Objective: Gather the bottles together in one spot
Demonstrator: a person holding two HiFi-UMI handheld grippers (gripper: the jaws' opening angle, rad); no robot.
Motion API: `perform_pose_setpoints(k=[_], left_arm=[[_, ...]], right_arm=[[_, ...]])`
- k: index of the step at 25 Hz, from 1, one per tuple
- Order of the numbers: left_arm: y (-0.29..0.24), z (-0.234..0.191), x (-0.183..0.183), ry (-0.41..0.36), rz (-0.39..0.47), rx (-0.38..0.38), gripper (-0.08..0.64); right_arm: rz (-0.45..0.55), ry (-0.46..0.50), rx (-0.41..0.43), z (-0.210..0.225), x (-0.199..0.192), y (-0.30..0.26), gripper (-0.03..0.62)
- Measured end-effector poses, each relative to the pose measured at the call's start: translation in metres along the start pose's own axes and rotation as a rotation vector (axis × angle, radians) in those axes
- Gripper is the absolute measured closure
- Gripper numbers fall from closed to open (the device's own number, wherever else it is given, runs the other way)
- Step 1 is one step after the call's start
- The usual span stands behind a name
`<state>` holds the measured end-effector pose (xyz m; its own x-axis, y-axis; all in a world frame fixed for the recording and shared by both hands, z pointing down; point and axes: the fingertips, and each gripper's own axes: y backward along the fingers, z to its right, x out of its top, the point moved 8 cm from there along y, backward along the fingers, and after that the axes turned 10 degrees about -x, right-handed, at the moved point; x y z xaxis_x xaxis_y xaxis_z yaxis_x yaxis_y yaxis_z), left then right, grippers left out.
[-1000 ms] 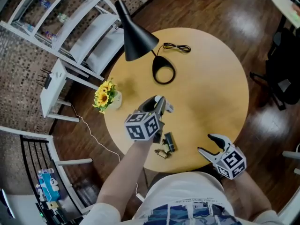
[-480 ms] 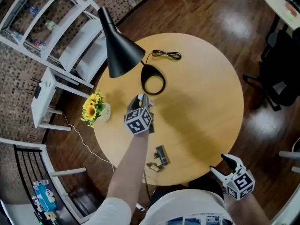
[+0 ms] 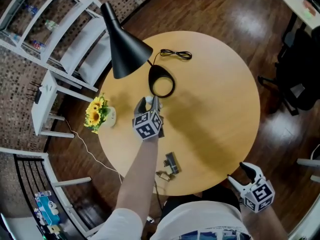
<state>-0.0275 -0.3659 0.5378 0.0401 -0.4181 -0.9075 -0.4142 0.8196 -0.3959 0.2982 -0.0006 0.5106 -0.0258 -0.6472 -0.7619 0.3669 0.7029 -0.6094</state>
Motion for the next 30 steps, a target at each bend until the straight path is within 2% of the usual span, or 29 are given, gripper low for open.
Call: perform_pose_setpoints(k=[1,6,9,13,16,19,22,30], left_arm=[[0.003,0.001,0.002,-0.007,0.001,-0.01,0.322],[0.053,-0.005,0.012,-0.059,-0.019,-0.029,0.322],[0.105,-0.013,0.014,-0.05,-0.036,-0.051,0.321],[0.185,-0.004,0.01,-0.066,-0.067,-0.101,0.321],[0.251,0.0,0.005,-0.046,-0.057,-0.147,0.321],[0.32,-0.002,-0.006,0.019,-0.027,-0.199,0.321],[0.385,-0.007,-0.027,0.071,-0.016,-0.214,0.321],[0.504,-0.026,-0.087,0.089,-0.048,-0.259,0.321]], right_arm=[[0.004,0.005,0.004,0.0,0.001,-0.002,0.302],[0.046,0.01,0.035,-0.018,0.014,-0.012,0.302],[0.084,0.039,0.052,-0.036,0.028,-0.019,0.302],[0.118,0.087,0.059,-0.056,0.041,-0.018,0.302],[0.13,0.131,0.055,-0.079,0.047,-0.015,0.304],[0.128,0.138,0.03,-0.107,0.045,-0.008,0.304],[0.136,0.148,-0.014,-0.137,0.039,0.006,0.304],[0.137,0.122,-0.162,-0.214,-0.009,0.061,0.304]])
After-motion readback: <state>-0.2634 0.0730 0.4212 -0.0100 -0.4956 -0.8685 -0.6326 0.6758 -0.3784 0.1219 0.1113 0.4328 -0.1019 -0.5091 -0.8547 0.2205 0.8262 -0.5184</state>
